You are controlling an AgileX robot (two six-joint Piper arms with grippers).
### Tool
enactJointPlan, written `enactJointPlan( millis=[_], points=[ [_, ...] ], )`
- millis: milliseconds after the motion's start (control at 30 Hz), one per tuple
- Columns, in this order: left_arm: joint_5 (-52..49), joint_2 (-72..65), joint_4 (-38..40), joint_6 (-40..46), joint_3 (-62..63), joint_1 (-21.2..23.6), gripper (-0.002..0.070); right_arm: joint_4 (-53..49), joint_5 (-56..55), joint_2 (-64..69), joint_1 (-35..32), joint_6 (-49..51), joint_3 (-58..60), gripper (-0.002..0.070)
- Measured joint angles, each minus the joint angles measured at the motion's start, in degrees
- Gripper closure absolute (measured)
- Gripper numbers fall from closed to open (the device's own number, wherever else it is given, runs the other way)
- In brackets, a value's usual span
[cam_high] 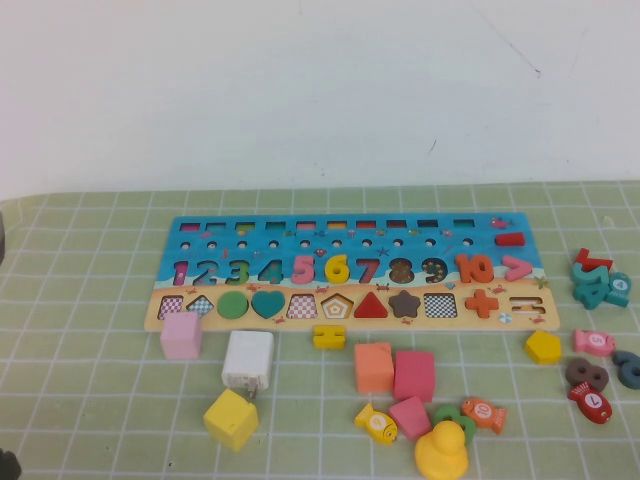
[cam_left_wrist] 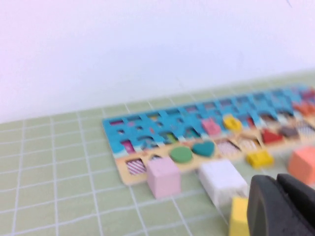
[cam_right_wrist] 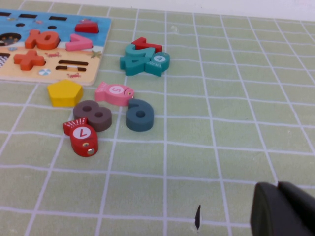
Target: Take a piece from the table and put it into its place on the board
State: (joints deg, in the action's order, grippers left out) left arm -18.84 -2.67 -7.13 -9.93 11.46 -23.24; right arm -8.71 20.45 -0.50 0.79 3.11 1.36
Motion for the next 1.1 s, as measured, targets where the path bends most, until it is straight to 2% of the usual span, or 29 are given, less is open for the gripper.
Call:
enactJointPlan(
  millis=[200, 300, 400, 567, 900, 1100],
  points=[
    [11.15, 3.23, 3.58, -0.34, -9.77, 10.24, 0.0676, 0.00, 0.00, 0.00, 0.00, 0.00, 0.00, 0.0678],
    [12.70, 3.23, 4.34, -0.37, -12.17, 15.03, 0.0676, 0.00, 0.00, 0.00, 0.00, 0.00, 0.00, 0.0678],
    [12.82, 3.23, 4.58, -0.37, -12.95, 17.62, 0.0676, 0.00, 0.00, 0.00, 0.00, 0.00, 0.00, 0.0678],
    [10.67, 3.23, 4.61, 0.60, -12.95, 18.02, 0.0676, 0.00, 0.00, 0.00, 0.00, 0.00, 0.00, 0.0678],
    [2.49, 3.23, 7.63, 5.35, -12.95, 14.10, 0.0676, 0.00, 0.00, 0.00, 0.00, 0.00, 0.00, 0.0678],
    [1.04, 3.23, 8.00, 5.50, -12.95, 14.39, 0.0676, 0.00, 0.00, 0.00, 0.00, 0.00, 0.00, 0.0678]
  ],
)
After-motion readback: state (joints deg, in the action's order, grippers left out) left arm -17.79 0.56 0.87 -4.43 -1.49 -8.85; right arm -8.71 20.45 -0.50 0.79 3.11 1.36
